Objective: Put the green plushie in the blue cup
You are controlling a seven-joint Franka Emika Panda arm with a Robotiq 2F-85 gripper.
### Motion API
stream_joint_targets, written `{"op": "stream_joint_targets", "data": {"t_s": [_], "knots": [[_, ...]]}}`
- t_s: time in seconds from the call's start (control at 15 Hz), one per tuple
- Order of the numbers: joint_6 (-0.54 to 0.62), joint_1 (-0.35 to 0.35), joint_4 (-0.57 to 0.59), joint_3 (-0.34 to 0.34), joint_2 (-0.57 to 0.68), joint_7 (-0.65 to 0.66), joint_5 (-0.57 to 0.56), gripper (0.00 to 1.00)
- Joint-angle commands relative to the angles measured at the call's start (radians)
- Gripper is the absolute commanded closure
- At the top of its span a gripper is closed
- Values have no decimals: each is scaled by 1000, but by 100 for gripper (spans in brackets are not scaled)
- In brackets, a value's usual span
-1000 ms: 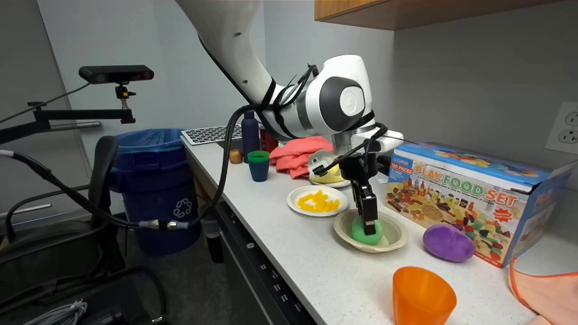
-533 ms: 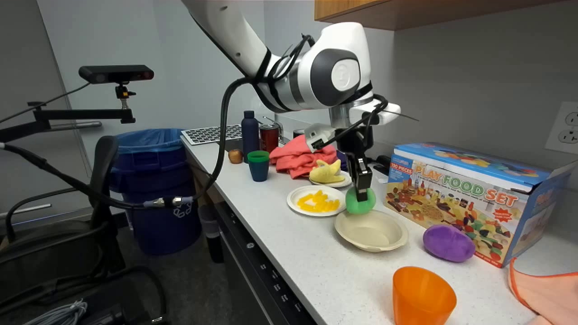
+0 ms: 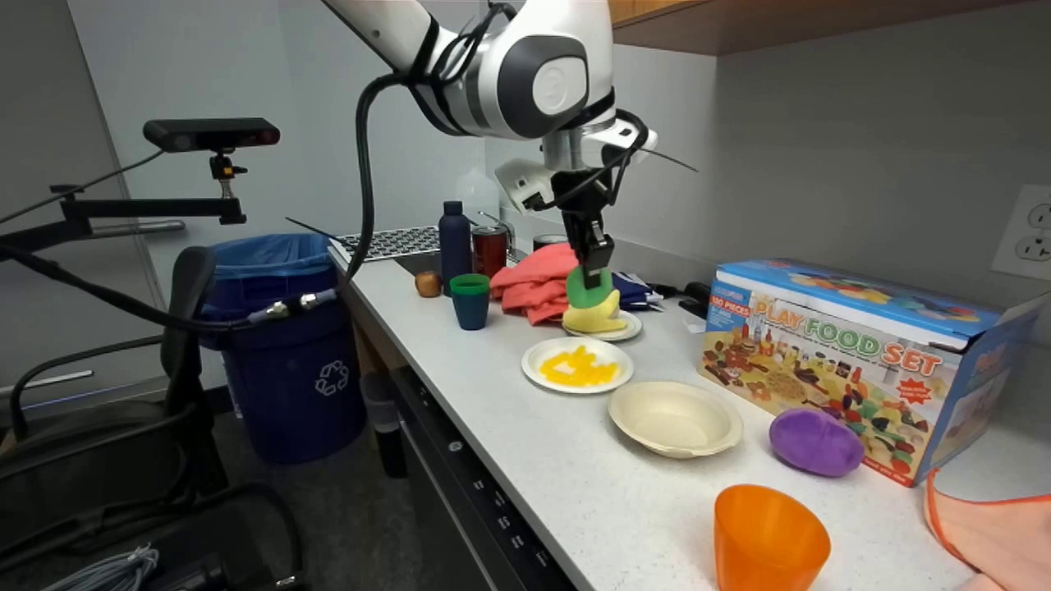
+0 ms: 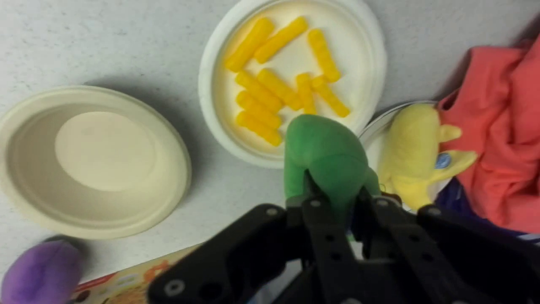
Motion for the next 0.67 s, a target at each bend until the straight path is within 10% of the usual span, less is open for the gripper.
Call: {"op": "stream_joint_targets", "data": {"t_s": [0.0,0.6], "knots": [[5,50,45,36,19,-71,40,96],[-8,121,137,98,76,-145,61,96]]}}
